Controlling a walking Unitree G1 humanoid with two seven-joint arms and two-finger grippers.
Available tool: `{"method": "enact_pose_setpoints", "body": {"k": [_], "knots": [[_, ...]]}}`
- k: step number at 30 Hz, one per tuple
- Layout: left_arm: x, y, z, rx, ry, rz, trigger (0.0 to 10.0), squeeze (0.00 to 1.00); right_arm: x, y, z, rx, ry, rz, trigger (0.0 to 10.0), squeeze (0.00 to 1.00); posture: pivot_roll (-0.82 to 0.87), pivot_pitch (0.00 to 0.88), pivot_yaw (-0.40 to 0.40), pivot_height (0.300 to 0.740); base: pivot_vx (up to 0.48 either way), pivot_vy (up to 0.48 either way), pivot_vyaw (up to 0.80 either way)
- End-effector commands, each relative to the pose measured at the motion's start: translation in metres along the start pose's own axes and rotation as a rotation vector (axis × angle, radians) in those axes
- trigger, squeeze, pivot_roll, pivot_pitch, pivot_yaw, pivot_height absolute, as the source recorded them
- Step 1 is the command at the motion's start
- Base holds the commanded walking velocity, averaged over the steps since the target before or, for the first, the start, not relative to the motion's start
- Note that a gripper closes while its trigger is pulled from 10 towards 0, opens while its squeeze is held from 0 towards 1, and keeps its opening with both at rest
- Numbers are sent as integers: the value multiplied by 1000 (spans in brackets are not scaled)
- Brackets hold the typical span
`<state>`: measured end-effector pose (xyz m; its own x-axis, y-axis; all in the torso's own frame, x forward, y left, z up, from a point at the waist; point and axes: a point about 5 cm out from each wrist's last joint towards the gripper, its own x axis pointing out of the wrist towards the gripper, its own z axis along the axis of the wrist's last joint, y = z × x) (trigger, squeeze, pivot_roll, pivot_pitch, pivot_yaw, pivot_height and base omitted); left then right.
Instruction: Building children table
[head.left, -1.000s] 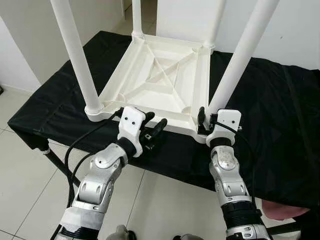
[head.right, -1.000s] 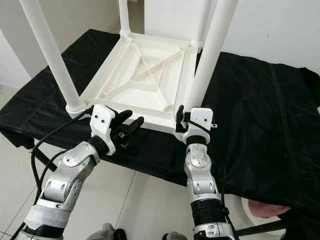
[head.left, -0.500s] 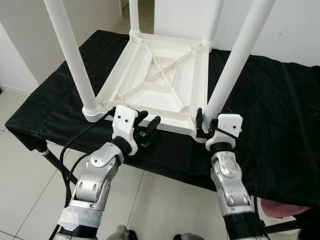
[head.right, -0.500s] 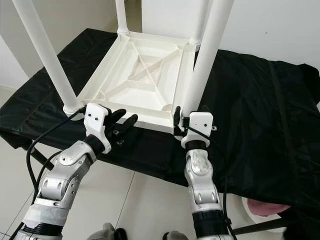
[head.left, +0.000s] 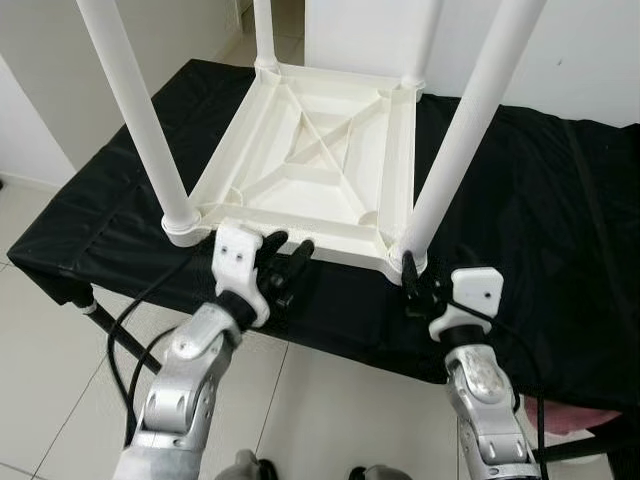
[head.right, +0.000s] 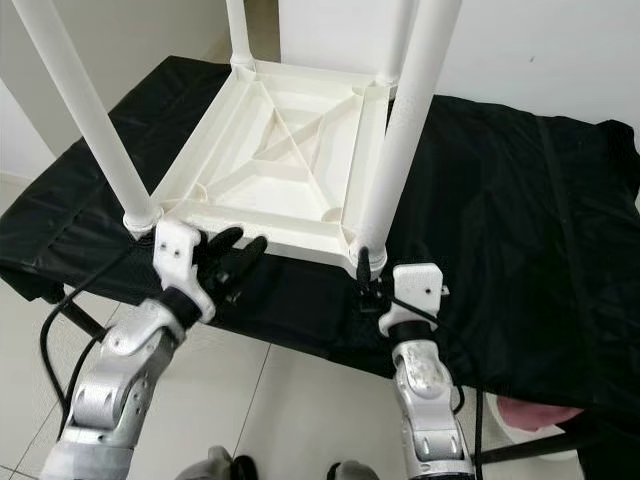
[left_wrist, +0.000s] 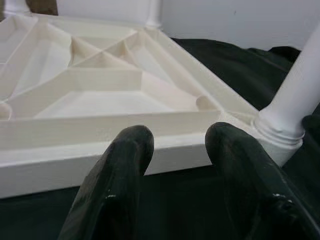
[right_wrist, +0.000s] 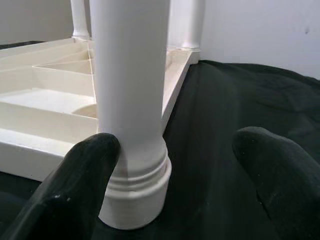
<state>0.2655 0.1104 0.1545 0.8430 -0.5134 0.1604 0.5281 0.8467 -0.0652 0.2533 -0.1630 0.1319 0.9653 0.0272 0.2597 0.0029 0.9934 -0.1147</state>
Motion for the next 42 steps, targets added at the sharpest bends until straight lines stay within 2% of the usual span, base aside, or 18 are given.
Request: {"method": "enact_pose_setpoints", "body": {"k": [1,2,5,13,19,30,42], "knots": [[-4,7,3,4,-22,125,10000,0,-2,-1,2,-1,-18,6,10000,0,-117,96,55,740,0,0,0],[-16,13,-2,9,-15,170,10000,0,-4,-5,0,-15,-7,4,10000,0,-116,91,58,740,0,0,0],[-23,19,-5,11,-6,216,10000,0,-6,-7,-2,-13,3,9,10000,0,-114,93,59,740,0,0,0],[-24,19,-4,2,-14,243,10000,0,-8,-5,-3,-11,15,34,10000,0,-107,87,55,740,0,0,-222],[-25,16,-2,-34,-33,254,10000,0,-11,-5,-4,-16,18,53,10000,0,-99,86,47,740,0,0,-699],[-27,17,-2,-35,-38,272,10000,0,-9,-3,-3,-23,1,87,10000,0,-90,80,40,740,0,0,-728],[-29,17,-3,-43,-36,278,10000,0,-7,-3,-1,-44,-14,99,10000,0,-86,74,36,740,0,0,0]]}}
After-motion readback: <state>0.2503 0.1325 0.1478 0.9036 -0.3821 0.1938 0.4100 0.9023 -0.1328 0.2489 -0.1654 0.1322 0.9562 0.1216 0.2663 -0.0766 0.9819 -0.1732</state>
